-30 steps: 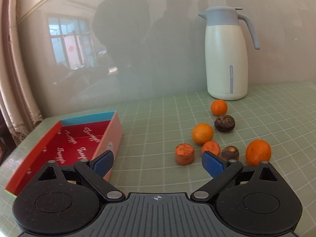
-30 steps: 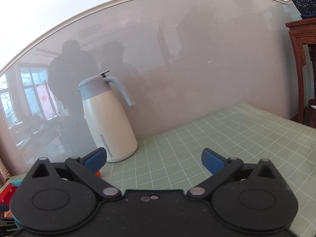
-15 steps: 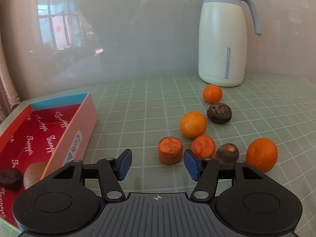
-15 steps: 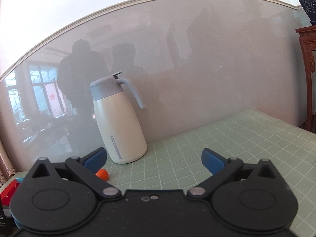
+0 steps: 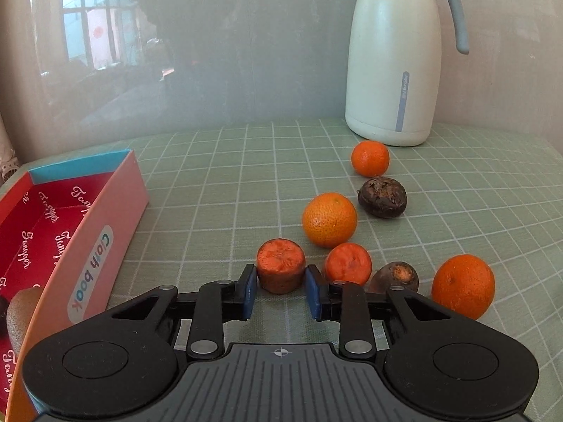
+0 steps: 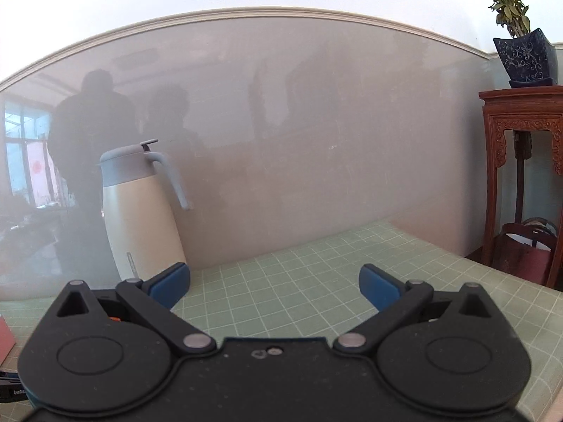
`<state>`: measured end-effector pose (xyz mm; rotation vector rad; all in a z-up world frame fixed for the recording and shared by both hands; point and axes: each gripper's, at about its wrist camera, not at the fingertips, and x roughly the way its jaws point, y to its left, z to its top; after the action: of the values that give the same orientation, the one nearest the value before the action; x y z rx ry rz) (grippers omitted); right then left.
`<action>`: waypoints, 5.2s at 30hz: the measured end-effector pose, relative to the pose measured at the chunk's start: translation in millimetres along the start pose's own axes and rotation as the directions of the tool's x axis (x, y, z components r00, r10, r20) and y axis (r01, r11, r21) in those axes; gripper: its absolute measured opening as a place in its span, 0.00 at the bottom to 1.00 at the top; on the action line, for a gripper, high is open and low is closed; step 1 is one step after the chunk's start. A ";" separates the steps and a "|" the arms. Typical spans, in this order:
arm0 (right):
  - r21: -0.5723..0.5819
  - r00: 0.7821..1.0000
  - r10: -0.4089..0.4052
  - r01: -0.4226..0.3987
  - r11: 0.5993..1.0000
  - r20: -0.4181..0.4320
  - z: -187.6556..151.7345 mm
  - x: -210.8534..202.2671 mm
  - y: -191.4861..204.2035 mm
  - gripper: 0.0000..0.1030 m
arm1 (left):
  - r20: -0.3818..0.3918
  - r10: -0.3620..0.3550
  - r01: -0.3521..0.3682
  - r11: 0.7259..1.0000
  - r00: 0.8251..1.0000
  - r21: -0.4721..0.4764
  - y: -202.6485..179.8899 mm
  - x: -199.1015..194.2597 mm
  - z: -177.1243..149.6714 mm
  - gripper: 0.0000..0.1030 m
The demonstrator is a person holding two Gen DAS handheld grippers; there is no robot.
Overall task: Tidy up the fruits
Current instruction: 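Grasp the cut orange piece with the left tool, then carry the orange piece with the left tool into the box and release, then grasp the large mandarin with the right tool and lift it, then carry the mandarin with the right tool into the red box and release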
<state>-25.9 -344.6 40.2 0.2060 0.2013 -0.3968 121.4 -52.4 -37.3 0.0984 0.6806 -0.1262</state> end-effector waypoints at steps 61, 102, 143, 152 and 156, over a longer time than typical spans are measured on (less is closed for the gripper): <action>-0.089 0.959 0.272 -0.278 0.956 -0.076 -14.8 2.9 133.6 1.00 | 0.023 0.384 -0.344 0.850 0.923 -0.399 209.9 -95.0 -33.2 0.29; -0.006 0.789 0.317 -0.376 0.926 -0.527 -82.5 56.4 154.2 0.38 | 0.019 0.654 -0.536 0.635 0.756 -0.556 268.1 -196.4 -105.2 0.84; -0.171 0.454 0.700 -0.883 0.437 -0.551 -111.1 -48.9 377.8 0.41 | -0.130 0.749 -0.615 0.416 0.650 -0.670 341.9 -237.9 -165.0 0.85; -0.126 0.507 0.738 -0.851 0.509 -0.445 -83.2 -44.8 352.2 0.63 | -0.105 0.737 -0.606 0.456 0.668 -0.652 327.7 -230.1 -153.6 0.85; -0.152 0.604 0.705 -0.789 0.595 -0.371 -67.2 -36.9 327.6 0.71 | -0.060 0.726 -0.596 0.512 0.686 -0.618 307.8 -224.9 -141.0 0.85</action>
<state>62.0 -19.8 36.3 0.0238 0.4242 0.5439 -93.6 289.1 11.0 -0.2709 0.3984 0.8432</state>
